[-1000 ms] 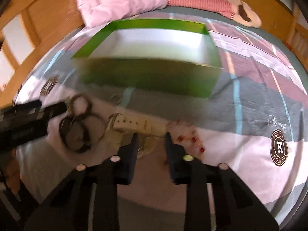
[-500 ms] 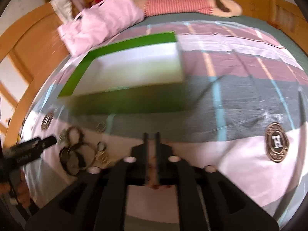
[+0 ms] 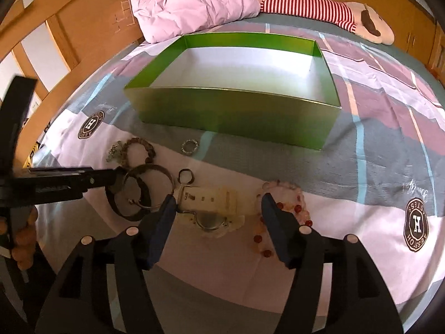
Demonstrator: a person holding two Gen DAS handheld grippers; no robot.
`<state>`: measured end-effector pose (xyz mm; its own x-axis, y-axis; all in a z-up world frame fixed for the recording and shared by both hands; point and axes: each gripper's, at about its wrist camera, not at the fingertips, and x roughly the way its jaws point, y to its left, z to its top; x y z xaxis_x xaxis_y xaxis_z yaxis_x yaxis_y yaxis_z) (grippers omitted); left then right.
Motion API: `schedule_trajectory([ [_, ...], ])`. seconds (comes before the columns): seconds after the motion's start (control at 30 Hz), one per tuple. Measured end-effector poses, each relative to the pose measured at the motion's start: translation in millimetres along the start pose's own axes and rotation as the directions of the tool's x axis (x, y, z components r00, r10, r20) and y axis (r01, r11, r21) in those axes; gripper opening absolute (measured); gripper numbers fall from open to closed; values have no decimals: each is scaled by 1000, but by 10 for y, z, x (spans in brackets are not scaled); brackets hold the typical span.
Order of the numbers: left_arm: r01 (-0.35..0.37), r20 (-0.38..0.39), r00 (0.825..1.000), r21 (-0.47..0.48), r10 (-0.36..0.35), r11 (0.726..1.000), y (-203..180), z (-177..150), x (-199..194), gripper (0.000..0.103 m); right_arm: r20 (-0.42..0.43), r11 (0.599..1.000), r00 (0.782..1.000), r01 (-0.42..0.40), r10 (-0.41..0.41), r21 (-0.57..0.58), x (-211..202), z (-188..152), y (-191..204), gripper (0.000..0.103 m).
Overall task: Organize jewelry
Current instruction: 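Move the right tool over the cream-strapped watch while the left tool approaches the black watch, then close the right tool on the cream watch while the left tool grasps the black watch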
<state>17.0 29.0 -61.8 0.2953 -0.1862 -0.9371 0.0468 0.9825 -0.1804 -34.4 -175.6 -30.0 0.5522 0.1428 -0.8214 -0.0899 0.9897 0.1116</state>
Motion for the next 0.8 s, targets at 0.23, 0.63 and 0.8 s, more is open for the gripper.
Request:
schedule_trajectory([
  [0.23,-27,-33,999,22,28,999,-28,11,144,58,-15,1000,1000,-3,3,2,10,-14,-4,64],
  [0.63,-42,22,999,59,41,997,-224,97,211,12,-28,994,999,-46,44,-95,12,-42,155,69],
  [0.8,-30,57,998,63,26,998,-208,88,68,12,-47,992,999,6,-12,-128,176,-70,208,84],
])
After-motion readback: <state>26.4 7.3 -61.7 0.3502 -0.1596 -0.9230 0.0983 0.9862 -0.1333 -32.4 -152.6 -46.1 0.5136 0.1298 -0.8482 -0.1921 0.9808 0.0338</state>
